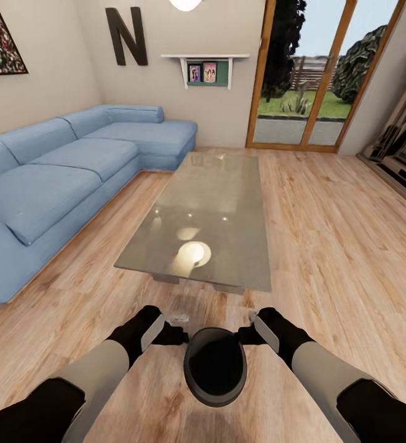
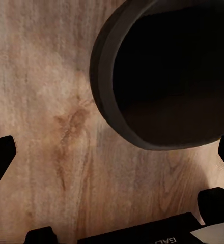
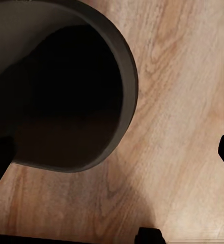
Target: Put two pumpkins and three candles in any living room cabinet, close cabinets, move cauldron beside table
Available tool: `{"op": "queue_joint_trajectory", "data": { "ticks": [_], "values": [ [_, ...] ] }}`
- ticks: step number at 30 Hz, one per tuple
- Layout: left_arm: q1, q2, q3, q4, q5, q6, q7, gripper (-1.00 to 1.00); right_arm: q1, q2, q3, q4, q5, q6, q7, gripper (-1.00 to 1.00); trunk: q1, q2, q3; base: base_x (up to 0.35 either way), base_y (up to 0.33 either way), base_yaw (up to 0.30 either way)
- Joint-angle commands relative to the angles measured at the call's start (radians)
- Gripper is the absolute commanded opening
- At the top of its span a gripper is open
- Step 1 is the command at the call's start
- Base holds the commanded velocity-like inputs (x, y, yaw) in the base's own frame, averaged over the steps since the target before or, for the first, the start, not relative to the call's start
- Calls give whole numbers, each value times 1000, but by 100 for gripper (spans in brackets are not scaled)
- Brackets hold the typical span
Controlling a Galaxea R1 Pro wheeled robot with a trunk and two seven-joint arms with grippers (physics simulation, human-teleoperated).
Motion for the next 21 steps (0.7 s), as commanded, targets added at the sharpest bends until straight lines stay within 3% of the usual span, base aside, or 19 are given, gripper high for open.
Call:
{"op": "queue_joint_trajectory", "data": {
  "ticks": [1,8,13,21],
  "values": [
    [-1,4,-4,2,9,3,5,100,0,-1,8,-1,-11,3,-8,100,-4,7,4,0,0,0],
    [-1,43,5,65,10,1,6,100,0,-2,11,11,-9,2,-6,100,-31,56,37,0,0,0],
    [0,52,9,78,10,-1,9,100,0,-2,13,63,-8,2,-6,100,-50,91,60,0,0,0],
    [5,106,80,110,13,-6,10,100,0,-2,13,106,-7,-7,-5,100,-81,147,98,0,0,0]
  ]
}}
